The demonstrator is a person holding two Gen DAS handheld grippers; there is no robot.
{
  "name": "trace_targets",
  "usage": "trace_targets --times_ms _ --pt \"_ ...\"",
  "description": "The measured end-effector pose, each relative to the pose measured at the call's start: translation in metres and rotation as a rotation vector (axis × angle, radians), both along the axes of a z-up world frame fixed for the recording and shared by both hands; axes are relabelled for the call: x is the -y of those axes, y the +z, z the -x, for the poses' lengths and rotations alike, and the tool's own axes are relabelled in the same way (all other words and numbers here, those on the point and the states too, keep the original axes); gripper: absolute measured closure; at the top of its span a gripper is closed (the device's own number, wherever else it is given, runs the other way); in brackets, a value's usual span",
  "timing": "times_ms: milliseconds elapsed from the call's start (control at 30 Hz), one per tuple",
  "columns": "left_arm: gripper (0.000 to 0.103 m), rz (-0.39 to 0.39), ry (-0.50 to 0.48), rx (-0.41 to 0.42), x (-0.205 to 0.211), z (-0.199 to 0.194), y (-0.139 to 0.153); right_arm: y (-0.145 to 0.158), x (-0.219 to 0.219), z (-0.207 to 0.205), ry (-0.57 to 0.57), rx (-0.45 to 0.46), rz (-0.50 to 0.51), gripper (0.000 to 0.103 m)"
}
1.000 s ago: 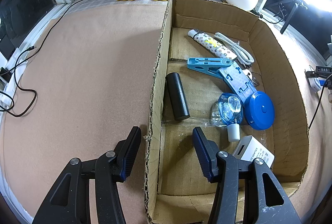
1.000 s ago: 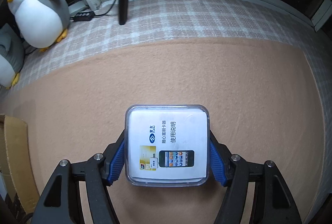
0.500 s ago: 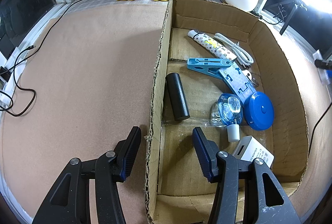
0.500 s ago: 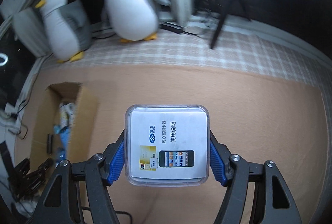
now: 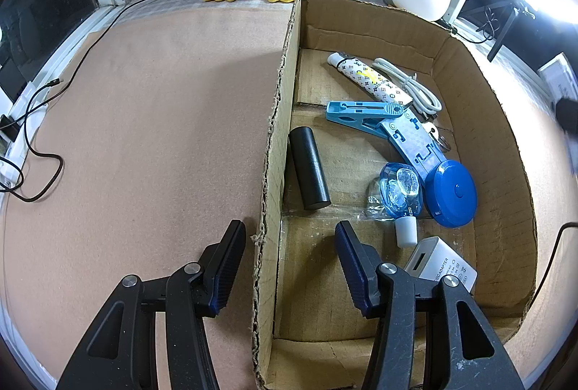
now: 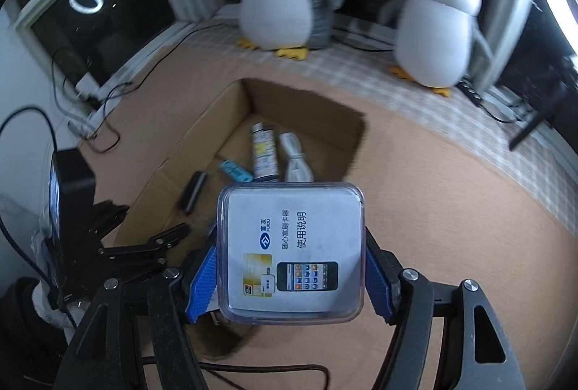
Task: Organize rigid objects
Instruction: 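Carry the clear boxed accessory into the box and open the right gripper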
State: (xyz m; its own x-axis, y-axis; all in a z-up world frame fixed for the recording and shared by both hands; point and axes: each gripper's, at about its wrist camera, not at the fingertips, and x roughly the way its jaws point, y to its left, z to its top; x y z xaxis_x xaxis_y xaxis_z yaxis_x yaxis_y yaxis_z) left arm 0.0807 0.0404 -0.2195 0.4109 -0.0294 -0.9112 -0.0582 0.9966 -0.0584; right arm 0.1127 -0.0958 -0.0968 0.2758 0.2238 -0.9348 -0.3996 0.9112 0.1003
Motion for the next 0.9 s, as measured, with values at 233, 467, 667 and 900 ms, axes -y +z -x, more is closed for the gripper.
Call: trace_targets --times_ms 233,467,667,900 --pt "0.048 0.004 0.001 0.000 0.000 0.001 0.001 -0.024 -0.039 0.005 0.100 -0.029 0.037 0.037" --pt "0.048 0.007 0.002 -0.001 -0.002 0.001 0.001 -0.042 -0.051 -0.005 0.117 -0.051 0.076 0.037" --pt "0.048 0.008 0.002 -0.002 -0.002 0.001 0.001 -0.054 -0.057 -0.010 0.131 -0.061 0.108 0.037" --pt "0.048 0.007 0.002 -0.002 -0.002 0.001 0.001 -0.060 -0.059 -0.017 0.124 -0.060 0.132 0.037"
